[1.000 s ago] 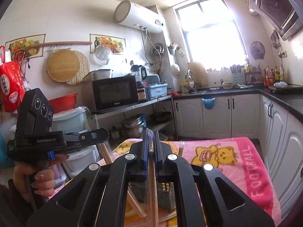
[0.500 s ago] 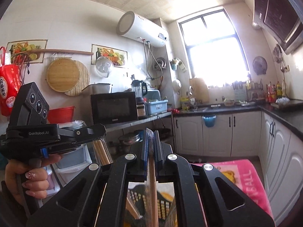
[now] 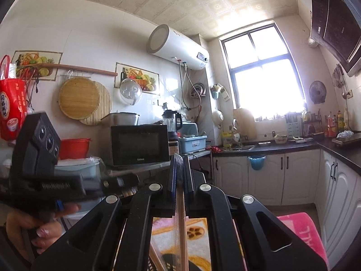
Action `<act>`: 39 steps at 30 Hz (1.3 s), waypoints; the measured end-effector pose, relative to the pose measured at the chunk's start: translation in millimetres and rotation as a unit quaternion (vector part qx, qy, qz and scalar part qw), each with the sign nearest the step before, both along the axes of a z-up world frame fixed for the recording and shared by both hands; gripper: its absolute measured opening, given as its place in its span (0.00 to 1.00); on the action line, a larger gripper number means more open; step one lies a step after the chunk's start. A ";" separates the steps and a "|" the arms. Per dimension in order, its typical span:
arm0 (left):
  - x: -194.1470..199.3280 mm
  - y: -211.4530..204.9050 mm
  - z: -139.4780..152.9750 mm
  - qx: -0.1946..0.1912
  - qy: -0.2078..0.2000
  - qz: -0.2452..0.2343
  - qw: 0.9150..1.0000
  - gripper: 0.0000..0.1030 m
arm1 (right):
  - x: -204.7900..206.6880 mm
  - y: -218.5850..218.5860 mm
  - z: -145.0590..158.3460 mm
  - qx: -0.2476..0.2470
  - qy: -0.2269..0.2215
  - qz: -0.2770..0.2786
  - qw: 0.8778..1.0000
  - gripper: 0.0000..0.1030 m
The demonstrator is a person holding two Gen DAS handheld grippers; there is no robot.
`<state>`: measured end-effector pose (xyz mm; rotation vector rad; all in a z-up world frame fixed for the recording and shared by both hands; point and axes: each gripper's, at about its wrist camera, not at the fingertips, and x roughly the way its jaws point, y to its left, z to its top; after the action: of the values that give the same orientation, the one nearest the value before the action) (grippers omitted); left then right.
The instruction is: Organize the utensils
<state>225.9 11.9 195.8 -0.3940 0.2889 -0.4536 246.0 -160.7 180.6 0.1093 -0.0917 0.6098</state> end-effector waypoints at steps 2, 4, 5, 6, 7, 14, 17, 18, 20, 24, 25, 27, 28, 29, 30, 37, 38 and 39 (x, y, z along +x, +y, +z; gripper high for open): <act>4.6 3.7 -5.2 -0.001 0.005 0.002 1.000 0.01 | 5.8 3.2 1.0 0.004 -0.004 0.002 1.000 0.05; 9.3 5.9 -10.8 -0.002 0.010 0.005 1.000 0.01 | 11.9 5.9 -0.6 0.007 -0.007 0.003 1.000 0.05; 11.6 6.5 -14.5 -0.003 0.013 0.007 1.000 0.01 | 14.3 7.6 -2.0 0.007 -0.008 0.003 1.000 0.05; 13.2 7.1 -16.7 -0.004 0.015 0.006 1.000 0.01 | 15.9 9.3 -2.7 0.008 -0.009 0.001 1.000 0.05; 15.2 7.3 -19.2 -0.005 0.017 0.006 1.000 0.01 | 17.8 10.7 -4.6 0.008 -0.010 0.000 1.000 0.05; 22.2 1.4 -41.8 0.005 0.026 0.004 1.000 0.01 | 30.4 11.4 -27.5 0.011 0.001 -0.015 1.000 0.05; 24.6 -2.9 -50.0 0.015 0.030 0.006 0.999 0.01 | 36.4 11.4 -38.1 0.012 0.008 -0.027 1.000 0.05; 25.4 -4.0 -52.6 0.017 0.032 0.006 0.999 0.01 | 38.3 11.6 -41.5 0.012 0.011 -0.032 0.999 0.05; 27.3 -5.3 -57.3 0.017 0.035 0.005 0.999 0.01 | 40.5 12.0 -47.9 0.010 0.015 -0.037 0.999 0.05; 30.7 -6.6 -67.8 0.019 0.045 0.005 0.999 0.01 | 43.6 13.4 -61.5 0.009 0.019 -0.044 0.999 0.05; 31.4 -6.5 -70.3 0.019 0.047 0.005 0.999 0.01 | 45.0 14.3 -63.5 0.010 0.021 -0.044 0.999 0.05; 33.0 -5.8 -76.1 0.019 0.053 0.006 0.998 0.01 | 46.3 14.8 -68.9 0.011 0.024 -0.046 0.999 0.05; 34.0 -5.5 -79.1 0.019 0.057 0.006 0.998 0.01 | 46.9 15.0 -71.9 0.012 0.025 -0.047 0.998 0.05; 34.5 -5.6 -81.4 0.019 0.059 0.007 0.998 0.01 | 48.0 15.4 -73.2 0.012 0.028 -0.048 0.998 0.06; 35.2 -5.3 -84.3 0.018 0.064 0.007 0.998 0.01 | 48.9 15.1 -76.6 0.013 0.032 -0.050 0.998 0.06; 34.0 -5.1 -97.6 0.021 0.074 0.009 0.997 0.01 | 48.9 13.5 -90.7 0.015 0.051 -0.052 0.997 0.06; 33.8 -5.0 -98.9 0.022 0.076 0.010 0.997 0.01 | 48.4 13.4 -92.2 0.014 0.054 -0.052 0.997 0.06; 33.6 -4.2 -100.6 0.020 0.078 0.009 0.997 0.01 | 47.2 12.8 -94.0 0.014 0.057 -0.052 0.997 0.07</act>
<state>259.5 7.7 95.2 -0.3924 0.4440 -0.3985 293.1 -147.8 86.7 0.1662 0.0048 0.4965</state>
